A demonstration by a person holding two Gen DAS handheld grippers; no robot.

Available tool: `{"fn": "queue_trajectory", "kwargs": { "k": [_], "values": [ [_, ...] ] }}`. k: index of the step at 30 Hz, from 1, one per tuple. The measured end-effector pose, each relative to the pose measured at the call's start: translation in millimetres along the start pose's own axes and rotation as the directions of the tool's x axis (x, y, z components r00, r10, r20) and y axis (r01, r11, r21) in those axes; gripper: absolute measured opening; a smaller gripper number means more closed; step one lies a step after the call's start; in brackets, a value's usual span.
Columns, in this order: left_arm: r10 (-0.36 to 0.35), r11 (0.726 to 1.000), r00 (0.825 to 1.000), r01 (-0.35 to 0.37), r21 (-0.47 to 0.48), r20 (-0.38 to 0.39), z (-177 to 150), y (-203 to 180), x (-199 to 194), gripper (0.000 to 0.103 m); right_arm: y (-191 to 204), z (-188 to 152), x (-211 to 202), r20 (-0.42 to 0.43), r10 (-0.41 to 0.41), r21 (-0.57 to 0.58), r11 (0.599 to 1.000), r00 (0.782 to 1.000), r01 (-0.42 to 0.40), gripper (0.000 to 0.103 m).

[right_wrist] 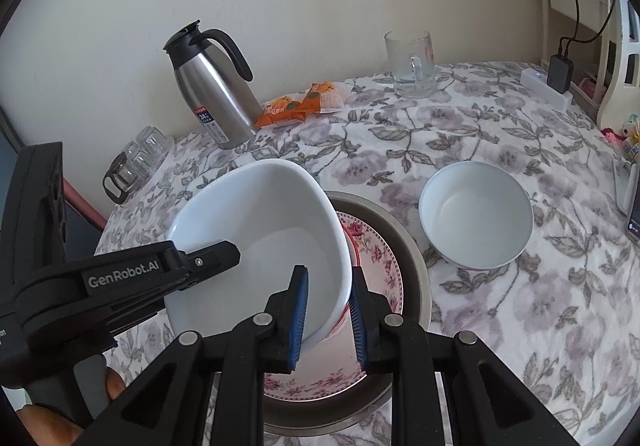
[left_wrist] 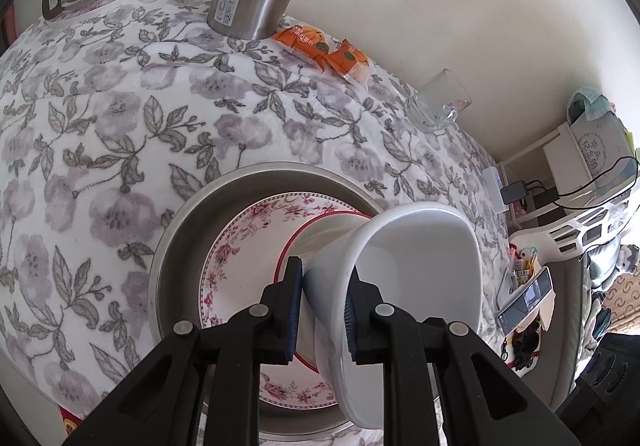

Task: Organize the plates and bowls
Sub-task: 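Lower the square bowl into the red-rimmed bowl and open the right gripper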

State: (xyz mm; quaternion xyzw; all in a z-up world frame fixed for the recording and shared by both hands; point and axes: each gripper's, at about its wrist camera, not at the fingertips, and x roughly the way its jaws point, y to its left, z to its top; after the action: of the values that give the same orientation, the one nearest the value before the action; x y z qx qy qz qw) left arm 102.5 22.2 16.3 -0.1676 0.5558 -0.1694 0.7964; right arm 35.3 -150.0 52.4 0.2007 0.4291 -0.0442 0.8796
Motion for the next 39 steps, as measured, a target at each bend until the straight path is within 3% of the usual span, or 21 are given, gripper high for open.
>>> {"fn": "queue_trajectory", "kwargs": {
  "k": [9,16,22,34,39],
  "values": [
    [-0.002,1.000,1.000,0.002,-0.016,-0.029,-0.1,5.1,7.8,0.018,-4.1,-0.6,7.0,-0.021,0.010,0.021,1.000,1.000,-0.009,0.023],
    [-0.002,1.000,1.000,0.001,-0.011,-0.025,1.2,4.2,7.1,0.018,-6.8,-0.8,9.8,-0.026,0.014,0.035,0.999,1.000,-0.013,0.023],
    [-0.009,1.000,1.000,0.009,-0.017,-0.013,2.5,5.2,1.2,0.027,-10.8,-1.1,12.1,-0.029,0.010,0.048,0.999,1.000,-0.009,0.023],
    [-0.028,0.999,0.999,0.030,-0.033,0.043,7.1,9.5,-17.0,0.028,-9.9,-0.1,10.7,-0.017,0.018,0.044,0.999,1.000,-0.018,0.023],
    [-0.053,0.998,0.998,0.054,-0.035,0.021,6.7,9.1,-13.8,0.028,-4.5,0.2,6.6,-0.007,0.026,0.028,0.999,1.000,-0.026,0.025]
  ]
}}
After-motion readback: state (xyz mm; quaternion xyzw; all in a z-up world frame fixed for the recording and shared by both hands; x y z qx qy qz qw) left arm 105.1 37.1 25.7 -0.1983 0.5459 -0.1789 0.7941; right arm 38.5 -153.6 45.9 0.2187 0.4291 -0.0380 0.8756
